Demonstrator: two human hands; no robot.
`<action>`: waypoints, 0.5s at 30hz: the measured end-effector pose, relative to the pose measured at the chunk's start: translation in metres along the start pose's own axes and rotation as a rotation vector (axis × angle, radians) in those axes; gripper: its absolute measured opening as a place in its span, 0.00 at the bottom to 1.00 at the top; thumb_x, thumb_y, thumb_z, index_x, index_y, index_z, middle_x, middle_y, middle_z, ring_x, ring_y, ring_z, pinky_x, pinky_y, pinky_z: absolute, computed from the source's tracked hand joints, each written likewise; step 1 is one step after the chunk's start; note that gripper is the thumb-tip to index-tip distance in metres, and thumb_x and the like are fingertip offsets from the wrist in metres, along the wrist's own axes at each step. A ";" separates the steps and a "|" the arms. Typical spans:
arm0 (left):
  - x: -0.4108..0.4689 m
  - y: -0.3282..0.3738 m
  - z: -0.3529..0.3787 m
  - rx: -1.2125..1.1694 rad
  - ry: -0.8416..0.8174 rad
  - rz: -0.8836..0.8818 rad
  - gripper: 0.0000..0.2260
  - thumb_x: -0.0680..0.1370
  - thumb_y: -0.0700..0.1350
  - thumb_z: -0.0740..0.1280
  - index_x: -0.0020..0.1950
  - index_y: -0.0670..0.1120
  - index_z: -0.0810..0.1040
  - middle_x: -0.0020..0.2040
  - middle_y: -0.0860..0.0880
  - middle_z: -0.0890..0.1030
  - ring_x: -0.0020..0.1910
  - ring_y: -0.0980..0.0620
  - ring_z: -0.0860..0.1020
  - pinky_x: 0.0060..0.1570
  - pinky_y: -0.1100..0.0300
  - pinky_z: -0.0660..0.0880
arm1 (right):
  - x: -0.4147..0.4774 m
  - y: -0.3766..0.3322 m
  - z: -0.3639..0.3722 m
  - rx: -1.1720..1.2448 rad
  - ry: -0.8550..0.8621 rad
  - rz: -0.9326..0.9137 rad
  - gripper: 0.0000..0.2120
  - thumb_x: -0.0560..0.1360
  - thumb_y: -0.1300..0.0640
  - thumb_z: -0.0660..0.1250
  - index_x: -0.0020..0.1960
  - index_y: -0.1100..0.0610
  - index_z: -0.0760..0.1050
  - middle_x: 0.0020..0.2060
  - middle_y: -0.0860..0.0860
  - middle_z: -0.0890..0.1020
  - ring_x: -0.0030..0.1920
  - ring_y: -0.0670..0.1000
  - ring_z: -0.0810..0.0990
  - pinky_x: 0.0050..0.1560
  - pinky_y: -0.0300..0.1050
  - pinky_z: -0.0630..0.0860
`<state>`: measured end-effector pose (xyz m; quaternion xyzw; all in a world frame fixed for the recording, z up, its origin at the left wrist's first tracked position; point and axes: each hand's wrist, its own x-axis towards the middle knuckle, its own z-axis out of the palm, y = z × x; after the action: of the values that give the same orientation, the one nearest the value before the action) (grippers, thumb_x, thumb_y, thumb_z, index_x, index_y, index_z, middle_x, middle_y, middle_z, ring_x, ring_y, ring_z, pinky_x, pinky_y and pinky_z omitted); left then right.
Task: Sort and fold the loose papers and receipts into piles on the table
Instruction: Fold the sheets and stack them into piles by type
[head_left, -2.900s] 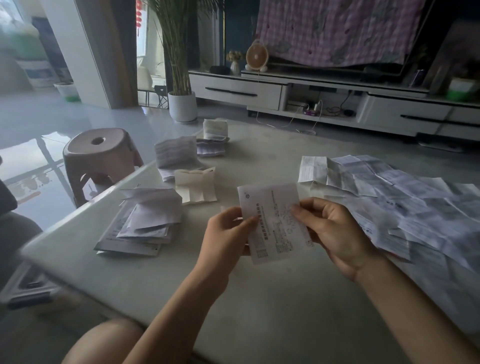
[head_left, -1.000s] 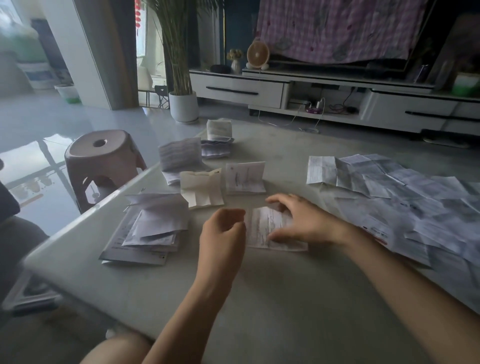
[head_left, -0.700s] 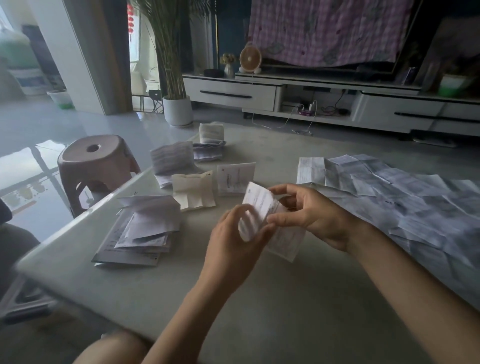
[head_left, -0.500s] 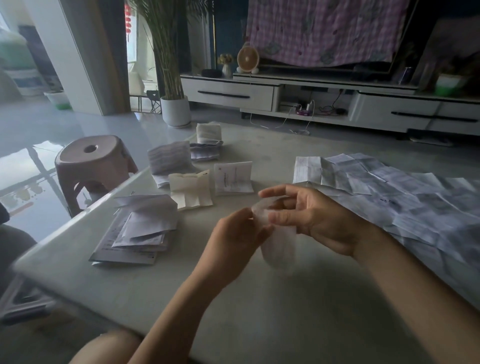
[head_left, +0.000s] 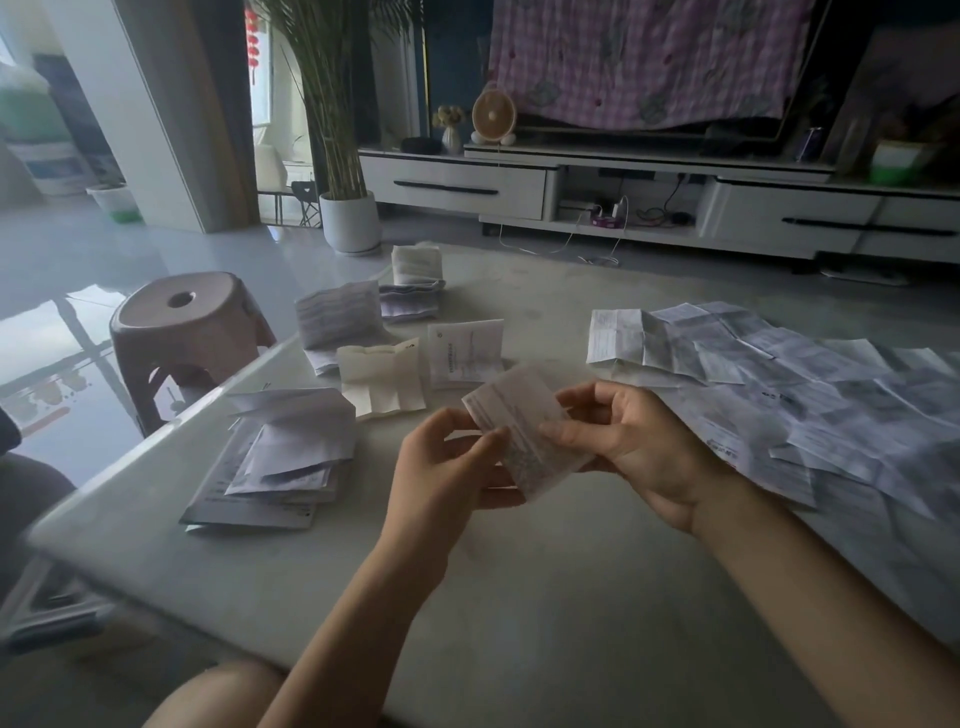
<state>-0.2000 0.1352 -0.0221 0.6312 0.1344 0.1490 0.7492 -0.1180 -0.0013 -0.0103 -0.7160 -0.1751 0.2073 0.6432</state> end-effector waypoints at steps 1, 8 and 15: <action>0.000 -0.001 0.001 0.034 0.027 0.016 0.04 0.76 0.34 0.64 0.43 0.42 0.76 0.34 0.43 0.82 0.29 0.50 0.81 0.29 0.58 0.79 | 0.000 0.001 0.002 -0.061 0.035 -0.044 0.09 0.68 0.62 0.72 0.47 0.58 0.76 0.40 0.52 0.80 0.37 0.44 0.80 0.33 0.35 0.76; 0.005 -0.012 -0.001 0.049 0.168 -0.006 0.08 0.76 0.32 0.63 0.46 0.44 0.76 0.36 0.44 0.82 0.29 0.53 0.81 0.27 0.61 0.77 | 0.011 0.022 0.012 -0.131 0.100 -0.054 0.06 0.70 0.65 0.71 0.42 0.58 0.74 0.35 0.53 0.79 0.27 0.41 0.77 0.28 0.34 0.75; 0.013 -0.020 -0.006 0.364 0.373 0.144 0.12 0.75 0.34 0.61 0.55 0.45 0.76 0.52 0.49 0.79 0.49 0.53 0.76 0.49 0.63 0.70 | 0.051 0.040 0.029 -0.471 0.389 -0.114 0.05 0.69 0.62 0.70 0.41 0.56 0.74 0.35 0.51 0.78 0.38 0.55 0.80 0.43 0.49 0.79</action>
<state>-0.1891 0.1428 -0.0428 0.7252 0.2493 0.2891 0.5731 -0.0904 0.0454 -0.0560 -0.8605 -0.1319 -0.0161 0.4918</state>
